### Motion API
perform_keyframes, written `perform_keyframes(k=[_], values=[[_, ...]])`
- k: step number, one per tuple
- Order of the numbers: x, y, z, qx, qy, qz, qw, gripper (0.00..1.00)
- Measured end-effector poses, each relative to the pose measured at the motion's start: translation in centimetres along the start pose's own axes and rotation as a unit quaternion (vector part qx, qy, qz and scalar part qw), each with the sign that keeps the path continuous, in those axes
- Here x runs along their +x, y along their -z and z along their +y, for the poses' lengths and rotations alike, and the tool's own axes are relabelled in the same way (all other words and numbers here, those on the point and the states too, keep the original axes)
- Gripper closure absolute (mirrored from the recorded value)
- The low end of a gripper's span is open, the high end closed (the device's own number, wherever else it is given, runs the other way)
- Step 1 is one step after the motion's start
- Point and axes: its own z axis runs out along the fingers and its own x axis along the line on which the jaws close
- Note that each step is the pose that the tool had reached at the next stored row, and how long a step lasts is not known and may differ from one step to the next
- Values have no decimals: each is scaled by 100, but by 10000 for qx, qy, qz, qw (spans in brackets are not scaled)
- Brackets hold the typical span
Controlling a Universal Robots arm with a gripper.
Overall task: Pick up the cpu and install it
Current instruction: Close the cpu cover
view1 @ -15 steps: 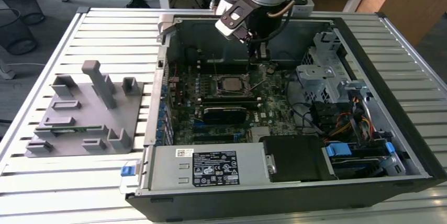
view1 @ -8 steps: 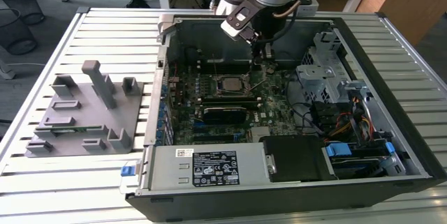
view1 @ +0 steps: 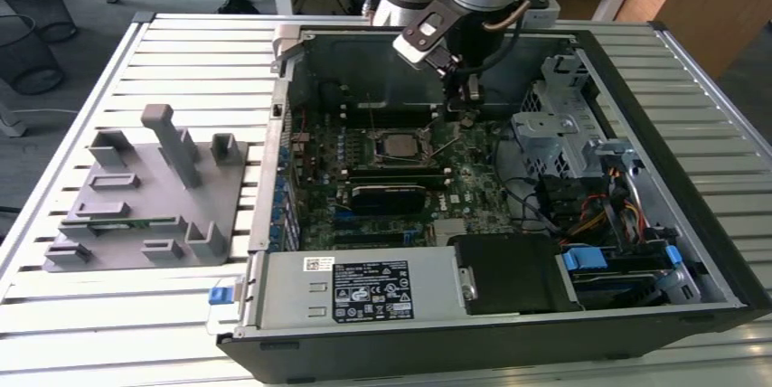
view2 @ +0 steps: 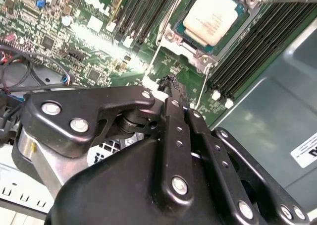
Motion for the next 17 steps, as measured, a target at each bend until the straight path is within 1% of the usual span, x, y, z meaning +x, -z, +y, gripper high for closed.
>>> perform_keyframes(k=[3, 8, 12, 17], values=[[15, -6, 51, 6, 1, 0, 10000, 88], [78, -27, 157, 22, 0, 1, 10000, 88], [99, -47, 244, 44, 0, 2, 10000, 88], [108, -68, 310, 59, -17, 2, 10000, 88]])
